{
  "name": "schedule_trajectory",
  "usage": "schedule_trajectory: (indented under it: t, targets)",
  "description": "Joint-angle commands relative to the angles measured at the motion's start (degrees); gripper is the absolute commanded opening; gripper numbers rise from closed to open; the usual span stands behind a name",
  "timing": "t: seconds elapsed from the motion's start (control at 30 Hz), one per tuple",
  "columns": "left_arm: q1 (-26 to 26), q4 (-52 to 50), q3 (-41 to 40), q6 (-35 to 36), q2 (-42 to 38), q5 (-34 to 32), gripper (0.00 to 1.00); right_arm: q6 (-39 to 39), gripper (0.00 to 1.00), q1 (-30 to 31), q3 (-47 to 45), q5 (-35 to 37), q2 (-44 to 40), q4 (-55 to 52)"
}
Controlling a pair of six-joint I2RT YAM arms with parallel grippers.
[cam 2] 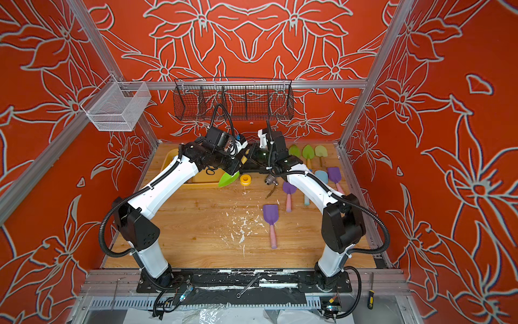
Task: Take the shovel out of the storage box
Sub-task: Place the shovel at the center of the board.
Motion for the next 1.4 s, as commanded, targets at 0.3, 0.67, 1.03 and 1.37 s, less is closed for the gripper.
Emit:
schedule_trajectory:
  t: [0.3, 0.67, 1.03, 1.37]
  targets:
    - [1.5, 8.8, -16.9, -45.7, -19.6, -1.9, 0.92, 6.2, 0.0, -0.9, -13.7, 25.3, -18.1, 4.7]
    - [-0.4, 31.0, -36.8, -82.7, -29.9, -0.5, 0.91, 13.0, 0.0, -0.5, -18.7, 26.9, -17.9, 21.4]
    - [-1.0, 45.6, -39.6, -89.2, -25.7, -4.8, 0.74, 14.6, 0.0, 1.7, -20.9, 28.1, -18.4, 23.9]
    - [-0.9, 49.4, -37.7, -88.1, -21.7, -5.7, 0.16, 14.9, 0.0, 1.9, -23.1, 29.6, -20.3, 23.9]
